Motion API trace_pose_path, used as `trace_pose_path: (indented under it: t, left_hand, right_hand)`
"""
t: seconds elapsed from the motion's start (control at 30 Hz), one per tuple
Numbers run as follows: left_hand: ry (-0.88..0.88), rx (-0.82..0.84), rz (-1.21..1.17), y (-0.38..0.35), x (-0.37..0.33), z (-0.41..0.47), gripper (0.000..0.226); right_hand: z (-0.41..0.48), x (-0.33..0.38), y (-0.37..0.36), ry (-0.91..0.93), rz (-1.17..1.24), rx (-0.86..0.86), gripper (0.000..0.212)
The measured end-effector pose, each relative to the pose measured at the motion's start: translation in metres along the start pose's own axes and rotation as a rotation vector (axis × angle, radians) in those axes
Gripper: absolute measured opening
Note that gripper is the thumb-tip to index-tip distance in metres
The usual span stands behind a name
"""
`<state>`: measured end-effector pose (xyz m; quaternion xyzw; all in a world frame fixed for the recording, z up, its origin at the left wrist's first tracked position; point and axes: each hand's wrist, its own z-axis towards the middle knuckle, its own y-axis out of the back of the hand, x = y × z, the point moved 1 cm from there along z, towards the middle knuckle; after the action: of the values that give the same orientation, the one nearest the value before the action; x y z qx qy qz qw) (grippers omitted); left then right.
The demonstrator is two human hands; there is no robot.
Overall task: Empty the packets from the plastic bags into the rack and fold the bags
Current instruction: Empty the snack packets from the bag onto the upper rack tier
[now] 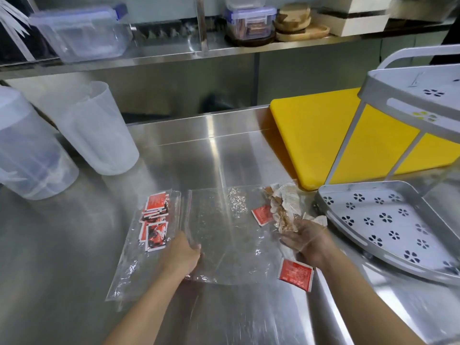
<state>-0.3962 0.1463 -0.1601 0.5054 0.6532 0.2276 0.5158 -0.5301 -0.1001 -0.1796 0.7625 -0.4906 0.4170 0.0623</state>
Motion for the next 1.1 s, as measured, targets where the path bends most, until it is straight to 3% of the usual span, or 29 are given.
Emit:
trace_pose_path:
  t: [0.07, 0.13, 0.2, 0.3, 0.4, 0.5, 0.63, 0.7, 0.8, 0.87, 0.93, 1.0, 1.1]
  left_hand:
    - [-0.112, -0.202, 0.215, 0.002, -0.014, -0.01, 0.043]
    - [-0.316, -0.254, 0.183, 0.0, -0.037, -0.02, 0.05]
    - [-0.437, -0.124, -0.016, -0.009, -0.062, -0.028, 0.051]
    - [-0.387, 0.214, -0.383, -0.026, -0.102, -0.041, 0.053]
    - [-0.353, 0.415, -0.519, -0.05, -0.13, -0.05, 0.066]
    - [-0.299, 0.517, -0.575, -0.061, -0.144, -0.056, 0.072]
    - [-0.307, 0.488, -0.8, -0.056, -0.152, -0.056, 0.043]
    - [-0.33, 0.522, -0.9, -0.047, -0.155, -0.058, 0.041]
    - [-0.416, 0.581, -0.945, -0.034, -0.159, -0.067, 0.09]
    - [-0.494, 0.629, -0.862, -0.031, -0.16, -0.071, 0.125]
    - [-0.568, 0.626, -0.703, -0.025, -0.16, -0.078, 0.133]
    - [-0.563, 0.575, -0.611, -0.016, -0.162, -0.082, 0.124]
    - [-0.459, 0.553, -0.788, 0.008, -0.167, -0.081, 0.072]
  right_hand:
    - [-0.002, 0.0, 0.002, -0.005, 0.021, 0.066, 0.023]
    - [-0.003, -0.001, 0.006, -0.008, 0.031, 0.133, 0.022]
    - [-0.004, 0.0, 0.009, -0.015, 0.061, 0.176, 0.022]
    - [-0.006, 0.001, 0.008, 0.002, 0.068, 0.22, 0.031]
    - [-0.012, 0.001, 0.005, 0.001, 0.085, 0.303, 0.051]
    - [-0.021, 0.007, -0.004, 0.029, 0.09, 0.333, 0.039]
    - [-0.03, 0.022, -0.017, 0.099, 0.098, 0.272, 0.034]
    - [-0.033, 0.029, -0.023, 0.096, 0.171, 0.237, 0.023]
    - [-0.041, 0.04, -0.028, 0.031, 0.252, 0.249, 0.026]
    - [-0.047, 0.047, -0.034, -0.04, 0.316, 0.281, 0.046]
    - [-0.056, 0.058, -0.041, -0.037, 0.271, 0.271, 0.055]
    - [-0.065, 0.066, -0.048, -0.015, 0.179, 0.307, 0.057]
    - [-0.08, 0.075, -0.057, 0.013, 0.089, 0.408, 0.044]
